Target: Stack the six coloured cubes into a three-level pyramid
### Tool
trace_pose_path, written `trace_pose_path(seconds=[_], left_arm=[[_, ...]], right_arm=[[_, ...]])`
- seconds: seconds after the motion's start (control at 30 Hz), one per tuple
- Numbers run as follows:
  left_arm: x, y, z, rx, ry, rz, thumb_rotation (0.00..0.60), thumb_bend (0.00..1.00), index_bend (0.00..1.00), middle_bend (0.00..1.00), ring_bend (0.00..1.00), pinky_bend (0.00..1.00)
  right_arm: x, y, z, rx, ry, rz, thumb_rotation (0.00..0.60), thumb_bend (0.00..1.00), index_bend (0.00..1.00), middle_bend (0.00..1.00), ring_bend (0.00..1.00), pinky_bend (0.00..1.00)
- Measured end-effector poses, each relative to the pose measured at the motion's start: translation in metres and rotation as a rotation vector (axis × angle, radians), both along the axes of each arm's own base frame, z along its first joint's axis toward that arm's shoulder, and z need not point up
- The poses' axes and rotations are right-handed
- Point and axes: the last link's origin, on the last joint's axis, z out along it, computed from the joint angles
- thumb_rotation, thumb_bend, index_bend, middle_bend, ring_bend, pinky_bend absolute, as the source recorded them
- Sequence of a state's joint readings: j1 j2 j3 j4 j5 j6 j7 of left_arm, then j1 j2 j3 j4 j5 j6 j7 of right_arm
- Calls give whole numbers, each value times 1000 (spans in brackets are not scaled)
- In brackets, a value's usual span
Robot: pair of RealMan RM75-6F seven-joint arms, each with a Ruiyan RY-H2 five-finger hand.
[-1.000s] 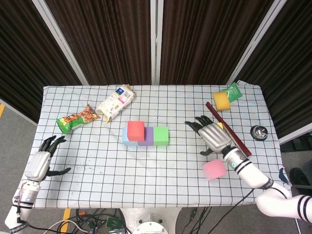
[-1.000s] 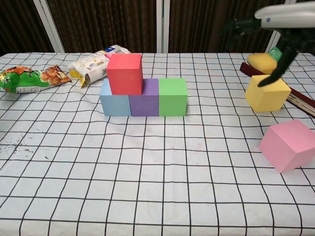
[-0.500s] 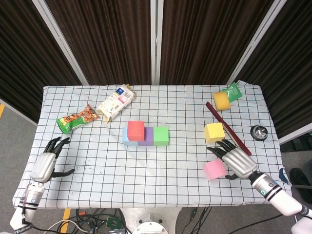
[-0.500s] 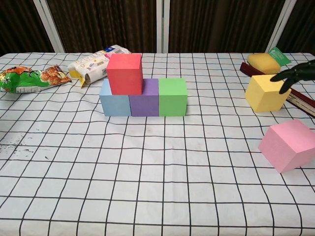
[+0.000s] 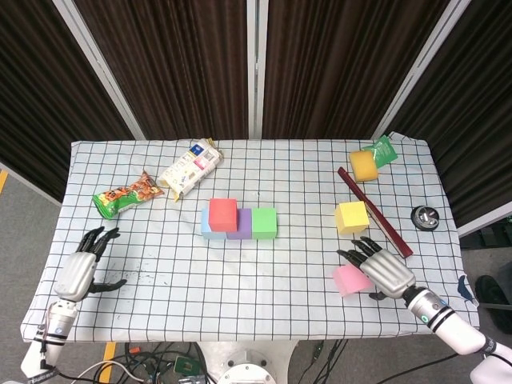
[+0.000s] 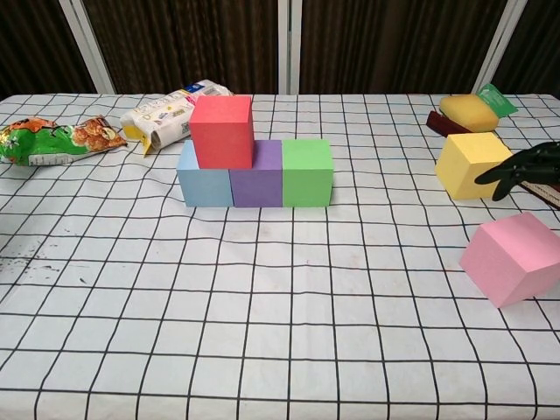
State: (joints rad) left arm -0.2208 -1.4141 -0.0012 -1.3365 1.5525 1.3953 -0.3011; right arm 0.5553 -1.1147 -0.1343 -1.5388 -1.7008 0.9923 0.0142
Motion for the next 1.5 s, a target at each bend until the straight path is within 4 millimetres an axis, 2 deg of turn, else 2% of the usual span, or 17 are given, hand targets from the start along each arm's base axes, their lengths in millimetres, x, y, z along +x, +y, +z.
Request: trace_pose_path(seconds=[0.13, 0.23, 0.33, 0.47, 0.63, 0.87, 1.03, 1.13, 1.27, 1.5], left_arm=[[-3, 0, 1, 5, -3, 5, 600, 0, 75, 172, 1, 30], [-5, -1, 0, 4, -5, 8, 600, 0, 74, 172, 1, 30], [-6, -2, 0, 4, -10, 11, 600, 0, 75, 171, 1, 30], [-8, -2, 1, 7, -21, 15, 600, 0, 75, 172, 1, 30], [-8, -2, 4, 15, -35, 12, 600, 0, 75, 171, 1, 30], [-9, 0, 6, 24, -33, 4, 600, 0, 74, 171, 1, 30], [-8, 1, 5, 30, -18, -7, 600, 0, 75, 171, 1, 30], [-8, 2, 4, 29, -25, -12, 600, 0, 74, 171, 1, 30], [-7, 3, 3, 20, -36, -16, 600, 0, 75, 171, 1, 30], [-9, 4, 5, 9, -54, -20, 600, 0, 75, 171, 1, 30]], right_arm=[[0, -2, -13, -1, -6, 5, 600, 0, 0, 226, 0, 0], [-1, -4, -22, -22, -12, 8, 600, 0, 0, 334, 3, 0], [-1, -6, -28, -49, -17, 16, 600, 0, 0, 463, 58, 0], [3, -9, -25, -80, -40, 21, 600, 4, 0, 594, 132, 0], [22, -16, -11, -124, -111, 14, 600, 7, 0, 626, 146, 0], [85, -55, 16, -261, -225, 3, 600, 0, 0, 625, 150, 0], [128, -86, 20, -318, -221, -22, 600, 0, 0, 623, 150, 0], [154, -102, 12, -335, -190, -43, 600, 0, 0, 621, 150, 0], [191, -117, -10, -320, -155, -85, 600, 0, 0, 620, 151, 0], [253, -121, -58, -248, -81, -101, 600, 0, 0, 615, 151, 0]])
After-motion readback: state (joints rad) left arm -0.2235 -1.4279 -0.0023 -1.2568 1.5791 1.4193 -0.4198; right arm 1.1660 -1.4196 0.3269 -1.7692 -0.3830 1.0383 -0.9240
